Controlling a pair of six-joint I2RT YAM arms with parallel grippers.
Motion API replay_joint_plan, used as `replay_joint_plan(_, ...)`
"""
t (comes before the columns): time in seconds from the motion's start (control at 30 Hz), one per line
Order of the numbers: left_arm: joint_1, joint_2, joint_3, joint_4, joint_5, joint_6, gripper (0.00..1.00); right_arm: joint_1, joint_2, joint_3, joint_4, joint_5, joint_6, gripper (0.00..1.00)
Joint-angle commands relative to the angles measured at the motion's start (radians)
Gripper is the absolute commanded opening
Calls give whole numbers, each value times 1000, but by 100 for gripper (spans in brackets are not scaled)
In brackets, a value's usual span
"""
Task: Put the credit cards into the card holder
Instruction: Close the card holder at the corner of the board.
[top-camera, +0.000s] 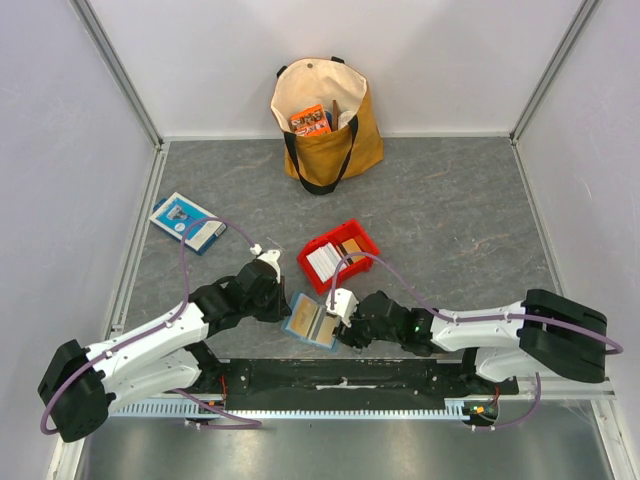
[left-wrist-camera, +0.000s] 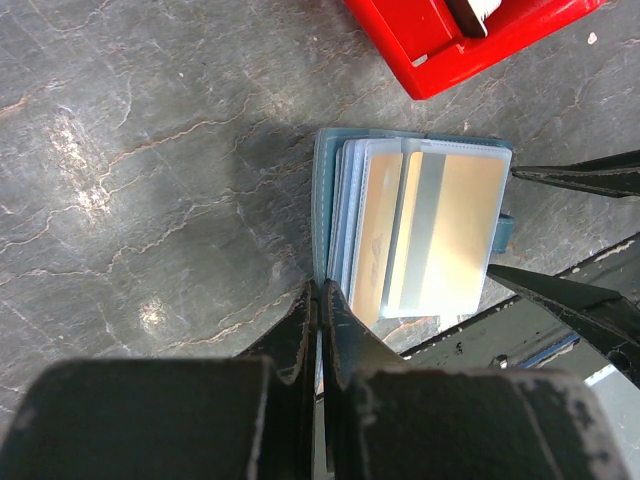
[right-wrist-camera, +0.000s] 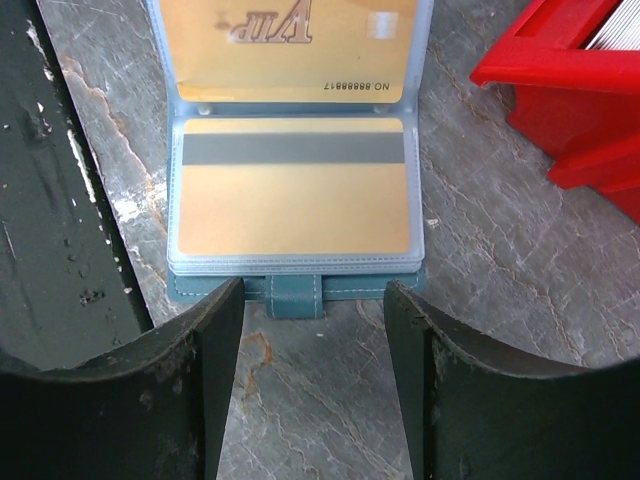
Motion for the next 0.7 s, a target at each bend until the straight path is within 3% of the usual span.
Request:
replay_joint_plan(0.0,-1,2,16,20,5,-17,2,2,27,-12,93,-8,-11,65)
replay_joint_plan(0.17,-1,5,14,23,8,-17,2,2,77,-3,89,-8,-11,62)
replay_joint_plan(0.3,1,2,10,23,5,-17,2,2,114,8,49,-8,-6,53)
replay_joint_plan(0.47,-1,5,13,23,-6,-29,2,2,131,26,31,-34,12,25)
replay_joint_plan(0.67,1,7,27,-14,-58,-52,2,2,33,-28,119,-17,38,7)
